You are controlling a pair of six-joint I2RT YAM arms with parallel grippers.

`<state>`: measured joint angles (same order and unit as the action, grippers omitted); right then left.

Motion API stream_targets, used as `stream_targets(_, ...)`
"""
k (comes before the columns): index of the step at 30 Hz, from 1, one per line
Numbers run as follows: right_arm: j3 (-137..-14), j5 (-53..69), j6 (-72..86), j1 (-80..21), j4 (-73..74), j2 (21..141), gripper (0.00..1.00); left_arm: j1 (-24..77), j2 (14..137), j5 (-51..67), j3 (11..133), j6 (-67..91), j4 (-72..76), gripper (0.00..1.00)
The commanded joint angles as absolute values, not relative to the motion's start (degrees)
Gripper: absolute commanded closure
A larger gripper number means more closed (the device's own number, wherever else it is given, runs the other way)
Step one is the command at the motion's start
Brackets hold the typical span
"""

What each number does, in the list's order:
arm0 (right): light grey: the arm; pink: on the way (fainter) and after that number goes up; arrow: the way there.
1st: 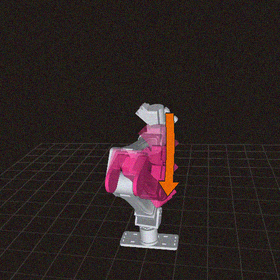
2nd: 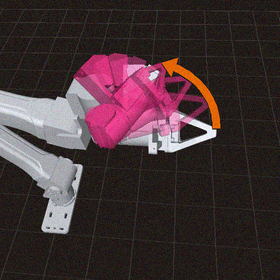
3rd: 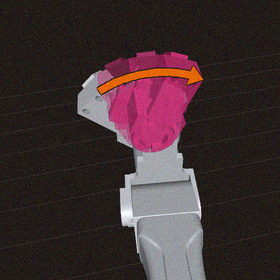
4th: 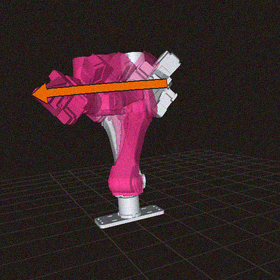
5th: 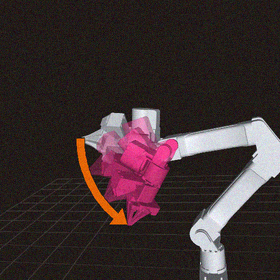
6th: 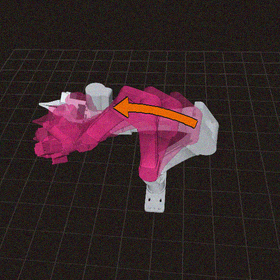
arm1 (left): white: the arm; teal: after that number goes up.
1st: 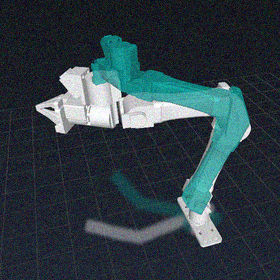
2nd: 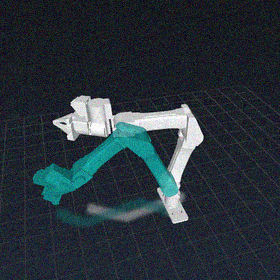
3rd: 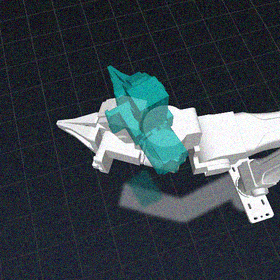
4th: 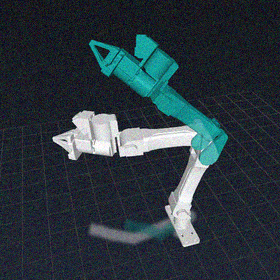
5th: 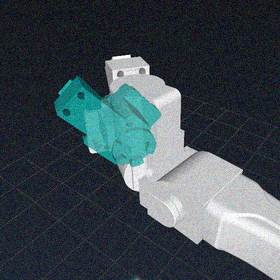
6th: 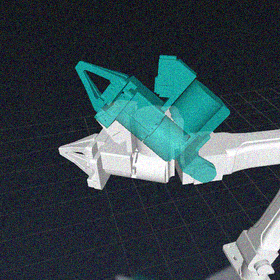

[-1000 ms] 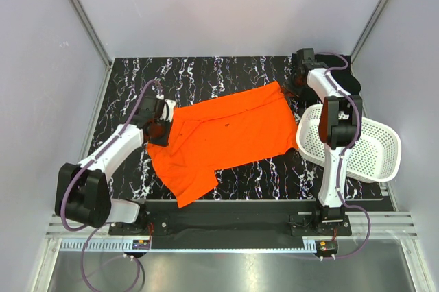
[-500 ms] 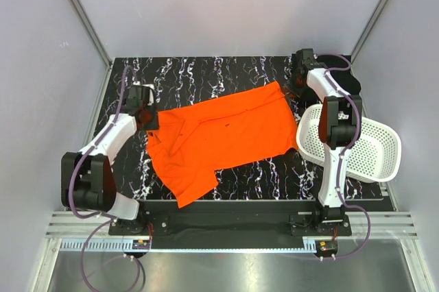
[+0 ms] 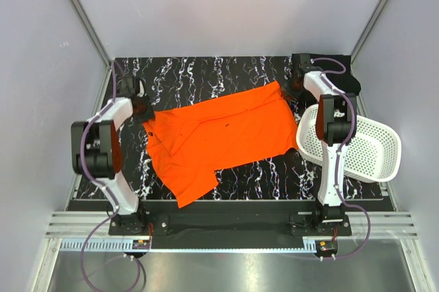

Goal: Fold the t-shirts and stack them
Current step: Fold the tshirt

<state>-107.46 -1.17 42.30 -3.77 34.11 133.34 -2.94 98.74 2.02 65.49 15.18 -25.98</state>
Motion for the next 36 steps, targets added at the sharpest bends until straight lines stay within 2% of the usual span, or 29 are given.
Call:
stream_targets(1,-109.07,-1.14,41.75,-4.22,32.08,133.68,0.75,-2.99,103.08,6.13,74.07,14.6,-23.2,0.63)
stream_targets(2,-108.99,-1.4,41.57,-4.31,32.17,133.68,0.76,-2.99,105.1,6.94,75.05,14.33,-23.46,0.62)
stream_targets(6,-108.02,-4.56,40.96,-4.04,32.08,132.54,0.95,-2.99,109.23,3.79,77.95,14.59,-24.17,0.61)
stream_targets(8,-107.32,-5.45,40.61,-3.87,32.17,131.93,1.0,-3.42,112.91,0.27,80.76,14.41,-26.88,0.62)
stream_targets(15,-104.59,-8.87,42.45,-3.43,32.43,130.87,1.0,-3.95,119.52,-1.76,83.76,13.28,-29.35,0.65)
stream_targets(28,-99.49,-10.29,45.35,-3.25,32.87,126.39,1.0,-3.95,120.76,-4.04,89.46,13.98,-29.53,0.69)
stream_targets(30,-99.58,-8.54,45.35,-3.25,32.87,125.86,0.98,-3.96,119.97,-3.43,90.44,13.89,-29.36,0.69)
stream_targets(31,-100.54,-7.31,44.57,-3.16,32.87,125.69,0.9,-4.04,119.27,-2.82,91.05,13.89,-29.18,0.69)
stream_targets(34,-103.26,-3.78,40.61,-3.34,32.87,125.16,0.78,-3.96,114.53,1.73,91.32,13.28,-28.22,0.68)
stream_targets(36,-103.62,-4.04,38.07,-3.34,32.96,123.32,0.74,-3.61,110.23,2.29,91.49,13.53,-28.3,0.67)
